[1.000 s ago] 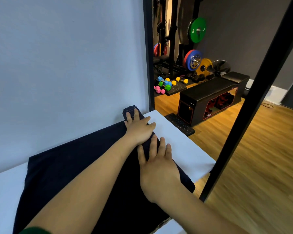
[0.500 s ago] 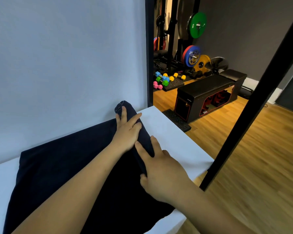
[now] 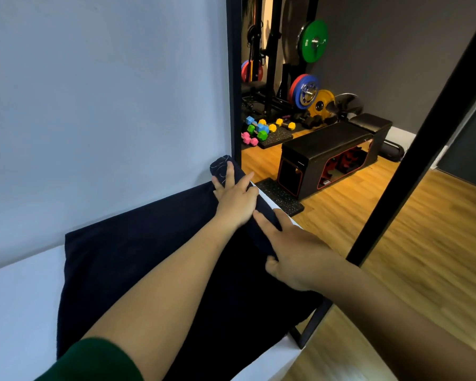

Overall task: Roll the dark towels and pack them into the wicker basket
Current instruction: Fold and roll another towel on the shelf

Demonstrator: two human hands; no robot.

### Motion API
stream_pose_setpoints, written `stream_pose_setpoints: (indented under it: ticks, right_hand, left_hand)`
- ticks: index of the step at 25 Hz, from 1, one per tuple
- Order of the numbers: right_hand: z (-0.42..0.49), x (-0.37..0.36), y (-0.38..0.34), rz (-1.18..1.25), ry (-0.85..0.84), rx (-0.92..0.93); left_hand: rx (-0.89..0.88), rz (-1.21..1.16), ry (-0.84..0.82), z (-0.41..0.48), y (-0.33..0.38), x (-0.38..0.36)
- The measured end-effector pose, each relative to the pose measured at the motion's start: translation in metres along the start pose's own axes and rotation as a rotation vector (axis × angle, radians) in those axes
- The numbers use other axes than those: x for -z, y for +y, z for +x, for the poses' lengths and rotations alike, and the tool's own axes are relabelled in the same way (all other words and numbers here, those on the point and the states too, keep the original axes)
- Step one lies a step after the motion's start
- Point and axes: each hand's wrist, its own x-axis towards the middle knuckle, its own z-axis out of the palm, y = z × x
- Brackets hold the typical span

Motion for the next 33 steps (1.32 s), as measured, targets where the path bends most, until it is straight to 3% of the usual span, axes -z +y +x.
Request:
stream_pose_setpoints:
  ticks: [6,17,22,26,30,33]
  right_hand:
    - [-0.002,-0.025,-0.024,-0.146,0.133,0.044]
    - [-0.017,-0.040,-0.077,-0.372,0.114,0.111]
    - [-0.015,-0.042,-0.098,-0.479,0.079,0.066]
    - [-0.023,-0.033,-0.089,-0.334,0.058,0.124]
    - [-0.027,-0.012,-0.062,0.288,0.292,0.164]
    - [-0.018,-0.004,-0.039,0.202,0.343,0.070]
  left_hand:
    - [0.003,0.273,-0.057,-0.012,-0.024,0.016]
    - [0.029,0.343,0.007,-0.056,-0.071,0.053]
    - [0.018,0.179,-0.007,-0.030,-0.029,0.067]
    - [0.069,0.164,-0.008,-0.015,-0.010,0.040]
    - [0.037,0.075,0.053,-0.016,-0.029,0.035]
    - [0.031,0.091,0.065,-0.019,-0.029,0.034]
